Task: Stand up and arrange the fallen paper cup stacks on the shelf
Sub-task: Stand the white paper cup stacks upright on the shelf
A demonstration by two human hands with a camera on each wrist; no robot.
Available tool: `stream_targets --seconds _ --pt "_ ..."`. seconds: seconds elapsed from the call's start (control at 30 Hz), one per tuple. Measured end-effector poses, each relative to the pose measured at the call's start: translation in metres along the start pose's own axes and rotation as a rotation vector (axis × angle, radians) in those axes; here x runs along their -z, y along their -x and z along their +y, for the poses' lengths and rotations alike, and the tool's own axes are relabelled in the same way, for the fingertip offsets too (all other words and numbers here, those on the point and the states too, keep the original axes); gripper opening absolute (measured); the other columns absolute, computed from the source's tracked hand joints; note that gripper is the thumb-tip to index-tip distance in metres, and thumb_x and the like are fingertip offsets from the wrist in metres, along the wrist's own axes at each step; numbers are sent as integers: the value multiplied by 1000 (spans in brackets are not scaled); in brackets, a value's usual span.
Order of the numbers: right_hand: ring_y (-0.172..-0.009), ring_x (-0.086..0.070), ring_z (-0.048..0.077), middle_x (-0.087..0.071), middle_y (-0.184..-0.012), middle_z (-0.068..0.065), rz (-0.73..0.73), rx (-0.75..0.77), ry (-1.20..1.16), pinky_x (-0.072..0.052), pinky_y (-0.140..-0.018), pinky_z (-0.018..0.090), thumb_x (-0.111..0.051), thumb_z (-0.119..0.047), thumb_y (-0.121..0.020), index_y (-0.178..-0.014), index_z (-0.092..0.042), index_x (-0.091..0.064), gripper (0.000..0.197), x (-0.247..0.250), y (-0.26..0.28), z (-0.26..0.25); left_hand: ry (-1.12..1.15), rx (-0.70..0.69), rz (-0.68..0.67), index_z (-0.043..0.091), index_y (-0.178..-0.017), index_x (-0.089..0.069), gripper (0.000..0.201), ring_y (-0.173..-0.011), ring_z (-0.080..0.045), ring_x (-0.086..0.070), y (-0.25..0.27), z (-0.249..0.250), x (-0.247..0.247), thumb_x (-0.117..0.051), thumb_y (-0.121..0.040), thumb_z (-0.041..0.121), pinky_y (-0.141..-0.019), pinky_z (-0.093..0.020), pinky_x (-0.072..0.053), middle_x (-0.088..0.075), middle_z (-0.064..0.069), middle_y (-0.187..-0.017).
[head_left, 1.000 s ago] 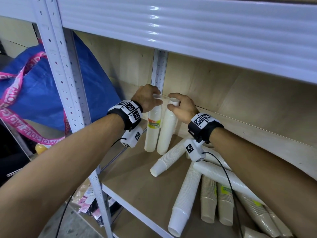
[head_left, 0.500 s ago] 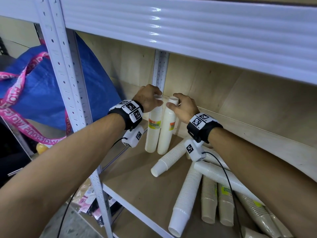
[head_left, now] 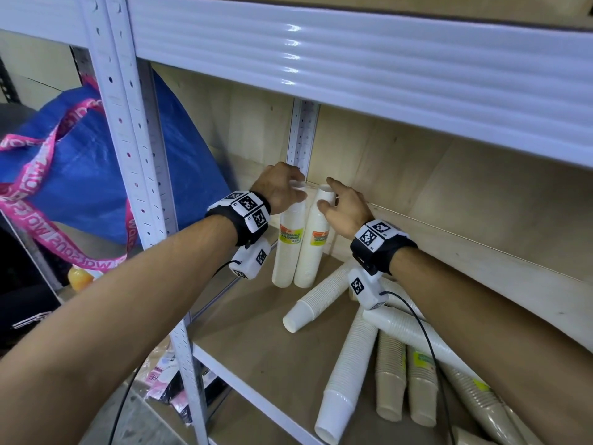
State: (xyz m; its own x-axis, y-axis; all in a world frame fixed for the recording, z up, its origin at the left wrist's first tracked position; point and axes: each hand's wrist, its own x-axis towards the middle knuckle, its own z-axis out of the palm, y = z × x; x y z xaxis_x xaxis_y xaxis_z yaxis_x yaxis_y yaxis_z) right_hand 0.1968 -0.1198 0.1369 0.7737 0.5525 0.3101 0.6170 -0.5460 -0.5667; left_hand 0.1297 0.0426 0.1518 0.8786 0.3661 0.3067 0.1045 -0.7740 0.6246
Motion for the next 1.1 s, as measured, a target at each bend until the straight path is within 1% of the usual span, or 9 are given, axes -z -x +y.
stream_targets --seconds 0.1,0.2,0.3,0.5,0.67,0.77,0.87,1.0,1.1 --pt "-117 -60 23 -60 -135 8 45 -16 -12 -43 -89 24 -63 -31 -92 -143 -15 -45 56 0 1 -1 1 0 -7 16 -124 -64 42 -116 -20 -59 2 1 0 -73 -85 25 -89 -26 -46 -63 -3 -129" --pt "-117 -59 24 -59 -135 9 35 -20 -14 -42 -90 23 -64 -32 -91 -143 -14 -46 58 2 1 -3 -4 -3 -11 16 -126 -63 41 -118 -21 -58 4 3 -1 -72 -86 24 -89 -26 -46 -62 -3 -132" --pt "-120 -58 24 -55 -140 8 -23 -49 -33 -45 -96 29 -63 -29 -91 -150 -16 -35 66 4 4 -3 -11 2 -13 17 -130 -60 43 -122 -23 -55 7 4 -3 -69 -89 23 -92 -27 -43 -58 -3 -136" --pt "-122 -56 24 -52 -141 8 -51 -113 -17 -45 -96 33 -62 -31 -92 -156 -24 -15 80 8 16 6 -9 0 -44 19 -141 -51 55 -127 -24 -52 17 7 -4 -67 -89 27 -103 -33 -43 -53 -1 -142" --pt "-124 -53 26 -51 -141 10 -100 -141 37 -43 -98 35 -63 -34 -91 -154 -24 -21 77 21 33 18 49 24 -59 21 -146 -43 64 -132 -26 -48 32 6 -1 -70 -87 26 -106 -40 -44 -45 -3 -149" --pt "-122 -53 25 -54 -136 9 -123 -172 64 -43 -97 35 -64 -33 -90 -153 -23 -24 75 26 47 27 71 14 -58 23 -147 -41 67 -129 -26 -49 43 7 -1 -71 -87 23 -102 -38 -46 -44 -4 -148" --pt "-119 -54 25 -56 -133 10 -148 -204 82 -42 -90 31 -66 -32 -90 -152 -21 -28 74 28 63 36 63 -15 -77 24 -148 -38 71 -122 -25 -54 56 5 -4 -72 -85 23 -97 -33 -48 -47 -6 -144" --pt "-118 -55 26 -55 -134 11 -199 -241 118 -43 -87 27 -70 -26 -87 -150 -18 -31 75 25 89 52 32 -17 -66 36 -151 -23 90 -123 -28 -51 78 -5 -18 -76 -78 30 -101 -46 -48 -44 -7 -144" --pt "-124 -53 26 -51 -140 11 -216 -267 144 -39 -89 25 -71 -23 -86 -150 -17 -33 75 22 105 67 40 25 -46 41 -152 -13 98 -122 -30 -52 89 -11 -27 -77 -79 30 -98 -48 -50 -43 -8 -142"
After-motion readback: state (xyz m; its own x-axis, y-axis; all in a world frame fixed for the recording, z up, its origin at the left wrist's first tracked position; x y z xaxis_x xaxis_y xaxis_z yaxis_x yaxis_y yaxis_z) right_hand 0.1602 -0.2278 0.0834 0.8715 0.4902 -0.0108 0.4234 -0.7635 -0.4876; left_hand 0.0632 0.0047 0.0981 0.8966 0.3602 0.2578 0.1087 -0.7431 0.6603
